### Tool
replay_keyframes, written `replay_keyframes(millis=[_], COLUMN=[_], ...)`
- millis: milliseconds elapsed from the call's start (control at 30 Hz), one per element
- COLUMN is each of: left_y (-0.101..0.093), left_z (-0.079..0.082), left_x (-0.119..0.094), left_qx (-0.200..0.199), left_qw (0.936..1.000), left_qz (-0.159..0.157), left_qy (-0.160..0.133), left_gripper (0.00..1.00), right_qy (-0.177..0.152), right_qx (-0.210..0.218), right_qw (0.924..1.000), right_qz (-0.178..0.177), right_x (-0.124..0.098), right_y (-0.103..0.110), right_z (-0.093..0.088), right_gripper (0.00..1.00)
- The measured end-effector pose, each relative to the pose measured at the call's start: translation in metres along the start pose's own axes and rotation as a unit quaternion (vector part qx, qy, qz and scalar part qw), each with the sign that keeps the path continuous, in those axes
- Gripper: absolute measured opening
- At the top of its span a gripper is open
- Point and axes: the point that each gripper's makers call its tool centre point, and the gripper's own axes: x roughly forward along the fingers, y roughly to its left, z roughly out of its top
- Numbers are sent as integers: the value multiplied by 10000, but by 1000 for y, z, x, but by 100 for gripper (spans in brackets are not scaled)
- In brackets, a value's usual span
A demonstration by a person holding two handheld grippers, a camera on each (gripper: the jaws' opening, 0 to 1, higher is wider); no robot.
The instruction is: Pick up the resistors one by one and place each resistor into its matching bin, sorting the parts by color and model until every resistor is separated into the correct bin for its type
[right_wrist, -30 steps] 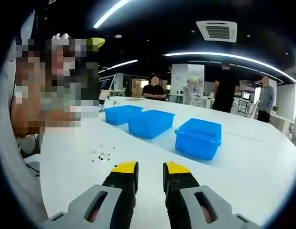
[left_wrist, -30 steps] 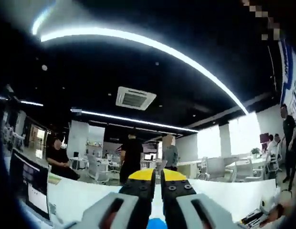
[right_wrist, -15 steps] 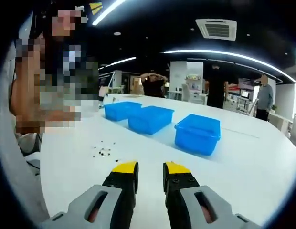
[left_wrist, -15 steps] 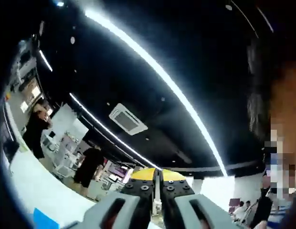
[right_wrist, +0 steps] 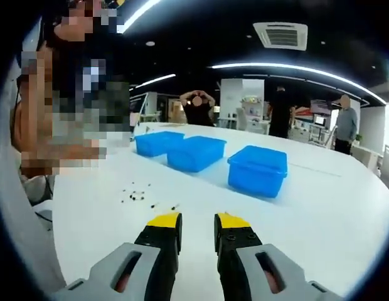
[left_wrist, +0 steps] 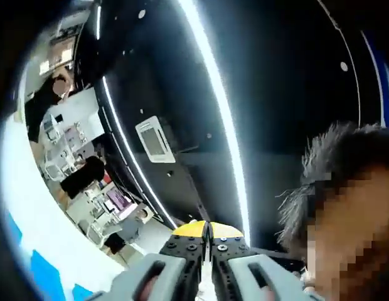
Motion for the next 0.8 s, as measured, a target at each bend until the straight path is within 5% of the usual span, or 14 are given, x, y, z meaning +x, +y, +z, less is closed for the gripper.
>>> replay_keyframes(millis=[300, 800], left_y=[14, -8], left_z=[-3, -12], left_x=[-4, -4], left_qx=[48, -86], left_qw=[9998, 9994], left_qz=[193, -150], left_qy=[72, 289], left_gripper=[4, 4], right_qy=[22, 23], right_qx=[29, 11], right_qw=[10000, 10000], right_qz=[-48, -74], right_x=[0, 2], right_y=[-2, -5], right_z=[-4, -2], right_gripper=[23, 23])
